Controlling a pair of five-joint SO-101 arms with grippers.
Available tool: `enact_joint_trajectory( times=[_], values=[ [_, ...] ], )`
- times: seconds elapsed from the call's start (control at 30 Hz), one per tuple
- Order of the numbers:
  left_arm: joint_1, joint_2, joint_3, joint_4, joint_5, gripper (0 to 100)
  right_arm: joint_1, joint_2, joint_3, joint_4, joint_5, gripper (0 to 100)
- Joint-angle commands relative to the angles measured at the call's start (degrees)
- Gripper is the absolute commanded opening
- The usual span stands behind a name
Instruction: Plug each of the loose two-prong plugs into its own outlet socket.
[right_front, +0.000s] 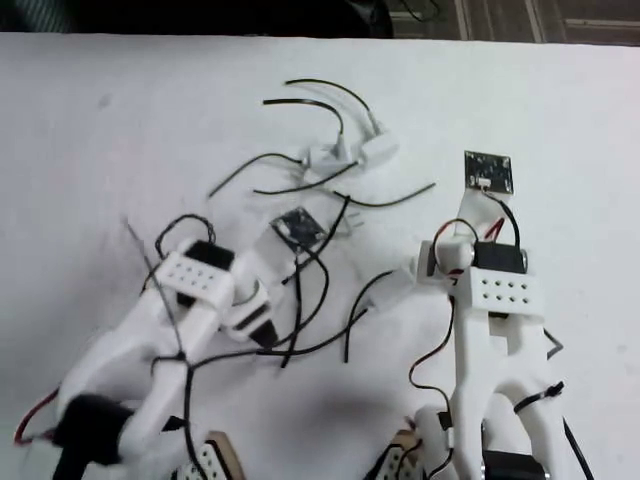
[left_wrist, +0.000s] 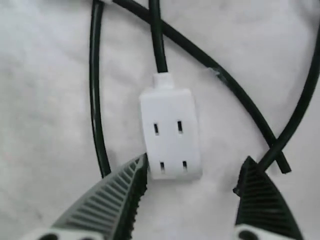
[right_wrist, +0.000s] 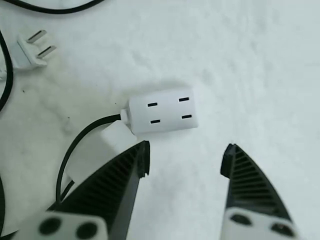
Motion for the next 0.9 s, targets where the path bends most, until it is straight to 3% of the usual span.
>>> enact_joint_trajectory(
  times=[0.0,0.13,0.47,0.7,0.87],
  values=[
    [0.4,5.1,-4.9,1.2,-0.2,25,0.2,-1.5,-0.6,-0.3,0.0,23.3],
    [1.6,5.1,-4.6,1.1,-2.3,19,0.2,-1.5,-0.6,-0.3,0.0,23.3],
    [3.7,-3.6,3.4,-1.8,-12.8,19,0.0,-1.5,-0.6,-0.3,0.0,23.3],
    [-3.3,-8.6,5.5,-4.7,-6.6,33,0.0,-1.5,-0.6,-0.4,0.0,23.3],
    [-5.3,-9.2,5.5,-5.6,-4.5,33,-0.1,-1.5,-0.6,-0.4,0.0,23.3]
  ],
)
